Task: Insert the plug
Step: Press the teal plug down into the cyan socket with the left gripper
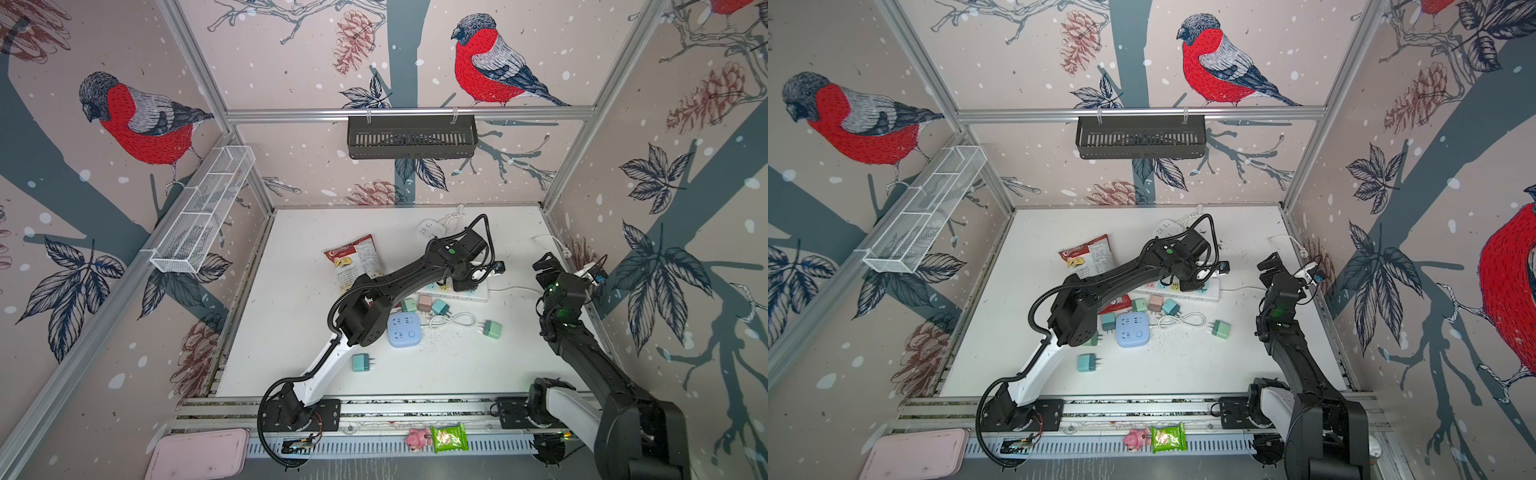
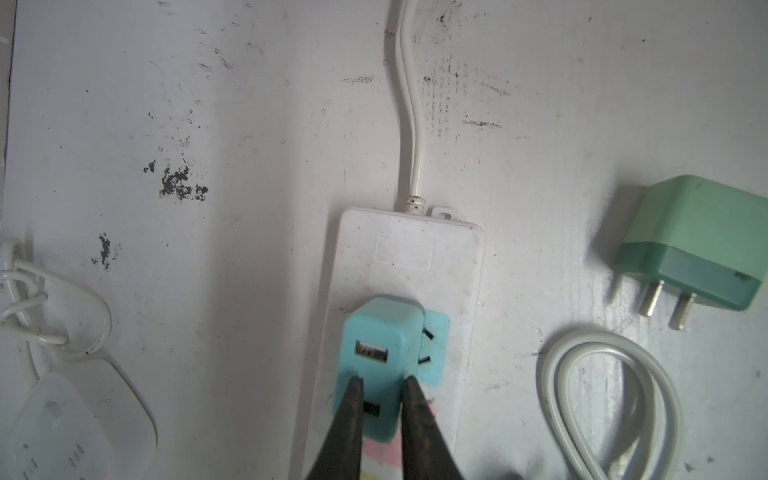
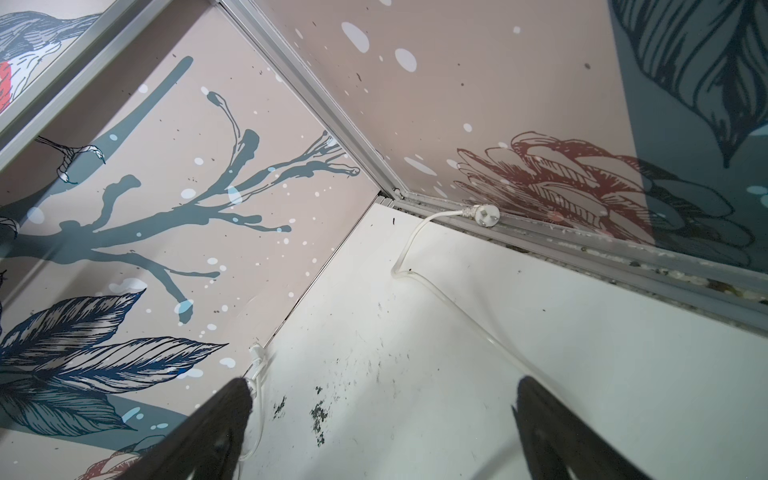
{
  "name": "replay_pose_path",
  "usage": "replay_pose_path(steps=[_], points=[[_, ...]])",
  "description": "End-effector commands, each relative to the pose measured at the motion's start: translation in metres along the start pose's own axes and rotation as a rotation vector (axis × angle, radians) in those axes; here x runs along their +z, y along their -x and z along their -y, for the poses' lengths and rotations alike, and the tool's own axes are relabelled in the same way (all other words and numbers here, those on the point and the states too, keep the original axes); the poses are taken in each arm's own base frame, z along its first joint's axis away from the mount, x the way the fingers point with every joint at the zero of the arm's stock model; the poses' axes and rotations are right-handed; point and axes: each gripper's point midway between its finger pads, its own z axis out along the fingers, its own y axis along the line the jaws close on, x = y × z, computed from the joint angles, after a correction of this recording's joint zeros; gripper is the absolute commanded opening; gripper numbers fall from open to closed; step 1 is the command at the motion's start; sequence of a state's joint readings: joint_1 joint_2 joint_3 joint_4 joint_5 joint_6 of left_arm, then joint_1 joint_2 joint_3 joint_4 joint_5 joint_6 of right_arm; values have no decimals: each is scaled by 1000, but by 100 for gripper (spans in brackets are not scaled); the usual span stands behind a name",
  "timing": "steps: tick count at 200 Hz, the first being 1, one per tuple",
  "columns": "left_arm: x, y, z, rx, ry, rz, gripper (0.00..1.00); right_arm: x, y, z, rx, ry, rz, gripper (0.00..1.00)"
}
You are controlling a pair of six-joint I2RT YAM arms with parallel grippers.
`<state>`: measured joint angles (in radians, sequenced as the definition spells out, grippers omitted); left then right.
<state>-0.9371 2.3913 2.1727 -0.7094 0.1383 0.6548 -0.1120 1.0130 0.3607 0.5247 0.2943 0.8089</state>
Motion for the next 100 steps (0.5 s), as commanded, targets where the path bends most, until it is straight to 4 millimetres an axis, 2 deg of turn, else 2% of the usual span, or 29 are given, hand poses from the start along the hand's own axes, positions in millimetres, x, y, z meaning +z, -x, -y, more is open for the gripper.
replay_pose_path(steps=[1, 46, 71, 85, 100], points=[[9, -25, 35, -42, -121, -74, 18, -1, 3, -2, 7, 11, 12, 100], [7, -26, 42, -38, -121, -72, 18, -2, 4, -2, 10, 11, 15, 100], [8, -27, 37, -39, -105, -72, 19, -2, 3, -1, 9, 9, 13, 100], [5, -25, 33, -47, -99, -58, 25, -2, 3, -2, 10, 9, 13, 100], [-2, -19, 27, -48, -83, -29, 37, -2, 3, -2, 12, 9, 9, 100]])
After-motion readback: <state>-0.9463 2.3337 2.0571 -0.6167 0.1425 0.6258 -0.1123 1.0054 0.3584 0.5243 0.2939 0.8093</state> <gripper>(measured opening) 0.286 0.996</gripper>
